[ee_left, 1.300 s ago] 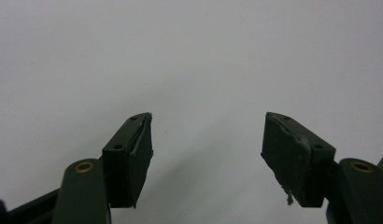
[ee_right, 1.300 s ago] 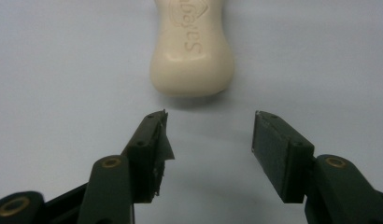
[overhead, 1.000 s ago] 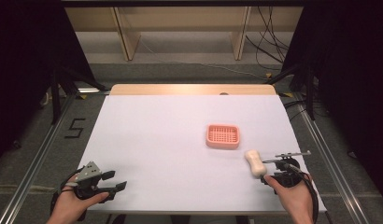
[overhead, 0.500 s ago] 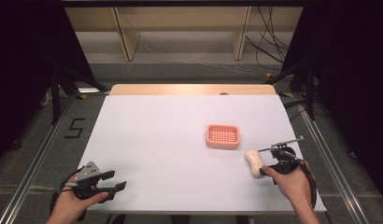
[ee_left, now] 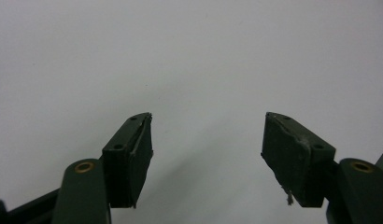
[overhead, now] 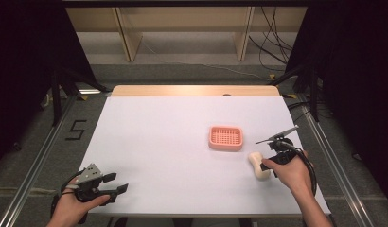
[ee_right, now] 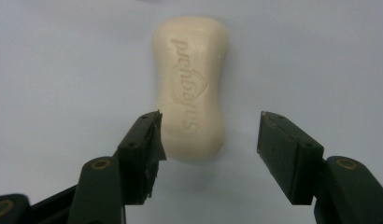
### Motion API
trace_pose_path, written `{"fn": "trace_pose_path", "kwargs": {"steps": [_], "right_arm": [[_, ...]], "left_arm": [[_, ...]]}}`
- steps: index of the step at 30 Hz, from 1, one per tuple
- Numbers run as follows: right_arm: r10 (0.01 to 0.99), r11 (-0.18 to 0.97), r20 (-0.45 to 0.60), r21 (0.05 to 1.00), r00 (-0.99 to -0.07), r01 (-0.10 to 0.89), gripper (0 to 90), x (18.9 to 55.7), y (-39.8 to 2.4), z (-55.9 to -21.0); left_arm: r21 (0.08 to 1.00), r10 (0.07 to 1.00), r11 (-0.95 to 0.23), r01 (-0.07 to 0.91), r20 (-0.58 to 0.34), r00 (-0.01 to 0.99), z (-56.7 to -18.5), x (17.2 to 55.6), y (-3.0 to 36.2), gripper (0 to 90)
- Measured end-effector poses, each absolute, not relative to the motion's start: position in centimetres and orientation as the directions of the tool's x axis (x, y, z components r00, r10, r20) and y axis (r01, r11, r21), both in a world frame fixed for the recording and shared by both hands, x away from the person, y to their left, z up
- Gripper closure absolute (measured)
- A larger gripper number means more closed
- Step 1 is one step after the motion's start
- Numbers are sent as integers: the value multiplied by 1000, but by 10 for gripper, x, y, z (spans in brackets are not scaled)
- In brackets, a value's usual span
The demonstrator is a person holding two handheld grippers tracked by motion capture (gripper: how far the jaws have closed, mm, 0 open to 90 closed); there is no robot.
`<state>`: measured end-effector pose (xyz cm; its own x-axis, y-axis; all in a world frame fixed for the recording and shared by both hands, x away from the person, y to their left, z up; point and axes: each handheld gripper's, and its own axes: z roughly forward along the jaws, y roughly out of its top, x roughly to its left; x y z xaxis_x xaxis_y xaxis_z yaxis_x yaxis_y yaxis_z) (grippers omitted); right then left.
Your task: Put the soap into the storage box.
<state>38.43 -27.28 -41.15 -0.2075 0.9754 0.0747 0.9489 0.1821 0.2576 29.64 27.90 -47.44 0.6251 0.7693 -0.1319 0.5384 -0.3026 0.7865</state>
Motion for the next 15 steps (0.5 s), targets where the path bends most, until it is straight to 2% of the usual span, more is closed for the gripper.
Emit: {"fn": "trace_pose_path", "kwargs": {"steps": [15], "right_arm": [[968, 229, 69, 164, -243, 959, 408, 410, -259, -409]], "left_arm": [[788, 767, -306, 534, -129, 629, -474, 296, 279, 330]]}}
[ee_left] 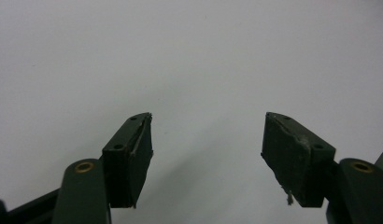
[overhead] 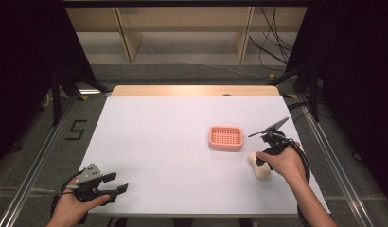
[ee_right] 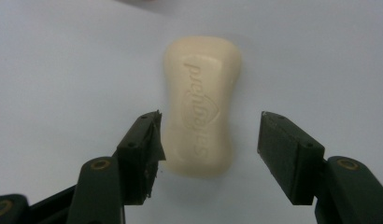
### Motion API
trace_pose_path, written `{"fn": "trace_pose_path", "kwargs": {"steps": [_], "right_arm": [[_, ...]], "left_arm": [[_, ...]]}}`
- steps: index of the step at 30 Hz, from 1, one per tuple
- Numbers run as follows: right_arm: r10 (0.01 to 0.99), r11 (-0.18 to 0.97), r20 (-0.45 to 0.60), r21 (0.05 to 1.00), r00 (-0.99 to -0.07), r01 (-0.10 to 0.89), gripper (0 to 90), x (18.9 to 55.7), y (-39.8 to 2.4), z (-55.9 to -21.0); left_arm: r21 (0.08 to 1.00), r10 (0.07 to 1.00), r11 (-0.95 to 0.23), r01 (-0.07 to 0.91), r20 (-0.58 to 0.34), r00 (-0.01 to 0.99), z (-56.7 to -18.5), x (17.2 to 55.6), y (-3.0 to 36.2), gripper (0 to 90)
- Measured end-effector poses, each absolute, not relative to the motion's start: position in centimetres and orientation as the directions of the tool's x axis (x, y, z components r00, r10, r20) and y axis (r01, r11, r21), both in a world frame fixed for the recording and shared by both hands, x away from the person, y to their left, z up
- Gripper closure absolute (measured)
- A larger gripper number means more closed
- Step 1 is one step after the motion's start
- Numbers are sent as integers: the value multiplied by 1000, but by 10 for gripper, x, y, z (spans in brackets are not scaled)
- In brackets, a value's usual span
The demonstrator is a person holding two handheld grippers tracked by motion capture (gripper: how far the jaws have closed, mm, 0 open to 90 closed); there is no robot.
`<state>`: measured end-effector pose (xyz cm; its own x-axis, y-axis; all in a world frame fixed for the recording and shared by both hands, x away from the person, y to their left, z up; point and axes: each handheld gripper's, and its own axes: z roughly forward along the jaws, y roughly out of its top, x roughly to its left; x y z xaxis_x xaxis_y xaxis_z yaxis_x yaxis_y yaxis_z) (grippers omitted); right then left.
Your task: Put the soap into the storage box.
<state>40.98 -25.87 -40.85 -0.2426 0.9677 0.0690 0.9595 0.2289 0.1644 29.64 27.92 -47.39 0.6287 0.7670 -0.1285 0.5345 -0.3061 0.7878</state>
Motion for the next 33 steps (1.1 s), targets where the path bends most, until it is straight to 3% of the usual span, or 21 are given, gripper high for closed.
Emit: {"fn": "trace_pose_path", "kwargs": {"steps": [5, 33], "right_arm": [[964, 218, 121, 136, -235, 966, 411, 415, -258, -415], [965, 246, 73, 76, -252, 966, 413, 430, -248, -432]], "left_arm": [[789, 767, -305, 534, -129, 629, -474, 296, 279, 330], [788, 766, -307, 534, -128, 629, -474, 297, 279, 330]]}}
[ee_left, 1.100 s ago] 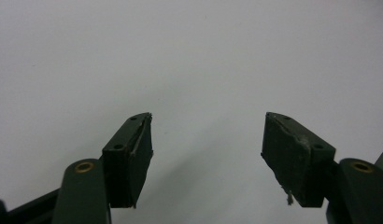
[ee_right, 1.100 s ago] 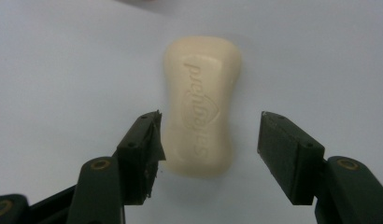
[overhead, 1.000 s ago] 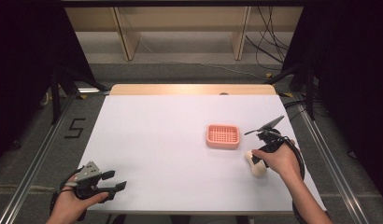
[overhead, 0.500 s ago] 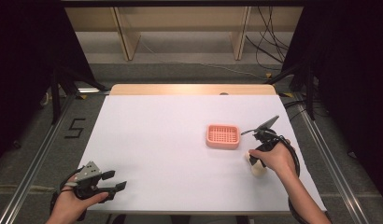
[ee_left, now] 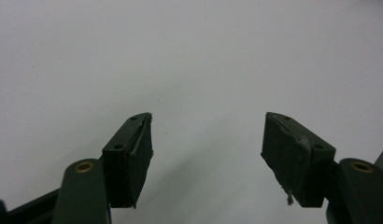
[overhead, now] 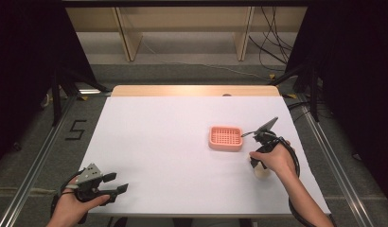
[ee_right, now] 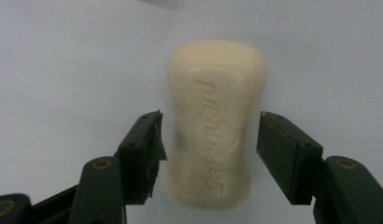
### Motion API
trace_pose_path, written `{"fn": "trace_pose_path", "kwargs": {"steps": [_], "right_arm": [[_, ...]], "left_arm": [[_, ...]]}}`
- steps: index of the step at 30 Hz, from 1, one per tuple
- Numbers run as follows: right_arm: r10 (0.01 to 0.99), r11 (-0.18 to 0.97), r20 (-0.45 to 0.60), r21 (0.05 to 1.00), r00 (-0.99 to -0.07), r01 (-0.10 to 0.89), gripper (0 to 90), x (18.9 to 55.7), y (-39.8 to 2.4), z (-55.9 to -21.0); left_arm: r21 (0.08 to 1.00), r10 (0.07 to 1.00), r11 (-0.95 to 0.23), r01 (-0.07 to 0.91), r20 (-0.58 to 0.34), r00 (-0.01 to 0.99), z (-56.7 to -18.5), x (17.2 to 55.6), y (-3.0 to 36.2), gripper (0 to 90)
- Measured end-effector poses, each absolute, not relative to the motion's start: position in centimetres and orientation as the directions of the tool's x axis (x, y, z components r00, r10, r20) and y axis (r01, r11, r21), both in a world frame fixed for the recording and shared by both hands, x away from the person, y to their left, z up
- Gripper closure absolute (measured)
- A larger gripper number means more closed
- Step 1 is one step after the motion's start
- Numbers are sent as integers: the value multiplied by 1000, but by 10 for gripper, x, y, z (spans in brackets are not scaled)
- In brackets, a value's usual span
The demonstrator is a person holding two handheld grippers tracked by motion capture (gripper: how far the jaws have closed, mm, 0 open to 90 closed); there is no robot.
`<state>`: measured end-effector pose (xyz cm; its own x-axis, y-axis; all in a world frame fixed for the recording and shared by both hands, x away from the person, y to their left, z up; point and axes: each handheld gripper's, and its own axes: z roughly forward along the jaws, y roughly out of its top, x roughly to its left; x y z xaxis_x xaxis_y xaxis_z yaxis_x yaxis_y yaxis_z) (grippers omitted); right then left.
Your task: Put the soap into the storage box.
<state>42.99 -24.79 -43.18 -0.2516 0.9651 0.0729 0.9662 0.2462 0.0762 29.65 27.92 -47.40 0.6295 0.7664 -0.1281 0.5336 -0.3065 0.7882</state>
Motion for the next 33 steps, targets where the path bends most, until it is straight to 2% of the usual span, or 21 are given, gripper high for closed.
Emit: {"fn": "trace_pose_path", "kwargs": {"steps": [2, 3, 4, 8, 9, 10, 11, 22, 24, 25, 33], "right_arm": [[963, 254, 70, 96, -261, 962, 413, 430, -249, -434], [971, 219, 79, 81, -225, 972, 413, 430, -246, -435], [959, 267, 75, 105, -275, 958, 413, 432, -250, -437], [966, 242, 79, 62, -246, 968, 418, 433, -248, -437], [938, 334, 59, 103, -341, 937, 420, 436, -253, -440], [960, 266, 66, 72, -271, 961, 422, 434, -249, -439], [967, 240, 70, 62, -244, 969, 424, 434, -247, -439], [967, 242, 67, 71, -246, 968, 443, 438, -246, -444], [975, 206, 70, 70, -211, 976, 449, 437, -243, -445], [966, 246, 62, 66, -250, 967, 453, 439, -245, -446], [968, 243, 61, 41, -245, 969, 462, 441, -244, -448]], "left_arm": [[788, 766, -307, 534, -128, 629, -474, 296, 279, 330], [791, 769, -302, 532, -128, 627, -474, 296, 279, 330], [787, 767, -306, 536, -129, 629, -474, 296, 279, 330], [792, 770, -300, 532, -128, 625, -475, 296, 279, 330], [792, 771, -301, 532, -127, 625, -474, 296, 279, 330], [792, 770, -301, 531, -127, 625, -474, 296, 279, 330], [786, 766, -308, 535, -128, 630, -474, 296, 279, 330], [791, 770, -300, 532, -128, 625, -474, 296, 279, 330], [792, 768, -300, 532, -130, 627, -475, 297, 279, 330], [788, 766, -307, 534, -129, 629, -474, 296, 280, 330], [789, 768, -304, 534, -129, 628, -474, 296, 279, 330]]}}
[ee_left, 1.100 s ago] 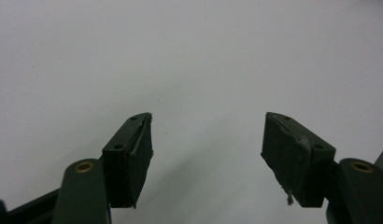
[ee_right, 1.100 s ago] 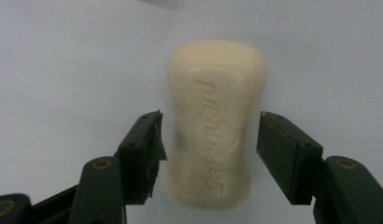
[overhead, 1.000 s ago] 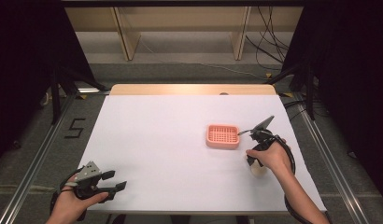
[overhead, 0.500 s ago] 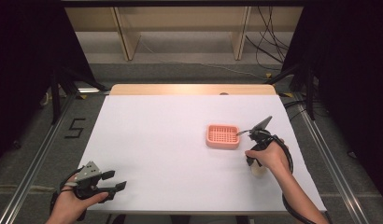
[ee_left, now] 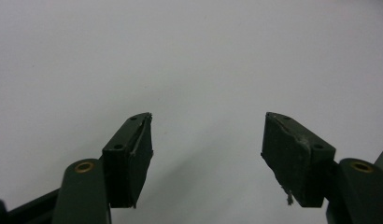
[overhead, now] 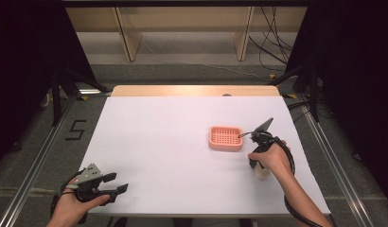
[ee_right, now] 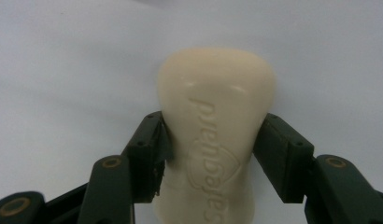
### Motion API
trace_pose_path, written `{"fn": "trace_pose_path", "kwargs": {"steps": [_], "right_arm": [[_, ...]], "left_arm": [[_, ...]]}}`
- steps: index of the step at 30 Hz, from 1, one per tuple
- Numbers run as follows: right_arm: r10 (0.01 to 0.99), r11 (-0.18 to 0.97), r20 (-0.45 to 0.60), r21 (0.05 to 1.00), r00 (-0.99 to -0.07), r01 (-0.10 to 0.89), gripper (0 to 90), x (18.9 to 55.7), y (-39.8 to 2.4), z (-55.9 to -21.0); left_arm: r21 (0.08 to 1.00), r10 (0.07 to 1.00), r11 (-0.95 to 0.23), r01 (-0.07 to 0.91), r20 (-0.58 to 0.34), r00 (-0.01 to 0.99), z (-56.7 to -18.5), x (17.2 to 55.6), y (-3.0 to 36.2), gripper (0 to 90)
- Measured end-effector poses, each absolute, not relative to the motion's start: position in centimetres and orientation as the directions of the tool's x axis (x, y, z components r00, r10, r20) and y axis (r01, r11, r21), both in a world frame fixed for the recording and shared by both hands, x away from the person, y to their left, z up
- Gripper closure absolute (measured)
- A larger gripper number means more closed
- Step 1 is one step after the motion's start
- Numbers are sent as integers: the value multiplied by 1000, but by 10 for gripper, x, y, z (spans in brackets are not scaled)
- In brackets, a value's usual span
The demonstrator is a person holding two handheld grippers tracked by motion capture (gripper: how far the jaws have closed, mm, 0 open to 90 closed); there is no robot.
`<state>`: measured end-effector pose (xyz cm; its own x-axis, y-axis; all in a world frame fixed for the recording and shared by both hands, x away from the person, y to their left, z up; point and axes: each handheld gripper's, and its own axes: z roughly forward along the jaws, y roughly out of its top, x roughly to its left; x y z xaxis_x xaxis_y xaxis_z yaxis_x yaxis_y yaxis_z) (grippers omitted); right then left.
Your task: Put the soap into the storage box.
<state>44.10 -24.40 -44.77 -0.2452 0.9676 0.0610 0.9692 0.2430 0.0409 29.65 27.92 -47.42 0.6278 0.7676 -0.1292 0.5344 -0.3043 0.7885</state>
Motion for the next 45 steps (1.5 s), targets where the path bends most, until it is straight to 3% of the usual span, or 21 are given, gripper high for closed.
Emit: {"fn": "trace_pose_path", "kwargs": {"steps": [15, 26, 45], "right_arm": [[960, 272, 63, 33, -273, 962, 493, 442, -244, -450], [938, 339, 51, 62, -342, 939, 498, 439, -246, -446], [937, 341, 45, 111, -347, 934, 504, 435, -255, -431]], "left_arm": [[790, 773, -304, 533, -122, 622, -474, 296, 279, 330], [791, 773, -302, 532, -124, 623, -475, 296, 278, 330], [784, 765, -312, 536, -128, 631, -475, 296, 279, 330]]}}
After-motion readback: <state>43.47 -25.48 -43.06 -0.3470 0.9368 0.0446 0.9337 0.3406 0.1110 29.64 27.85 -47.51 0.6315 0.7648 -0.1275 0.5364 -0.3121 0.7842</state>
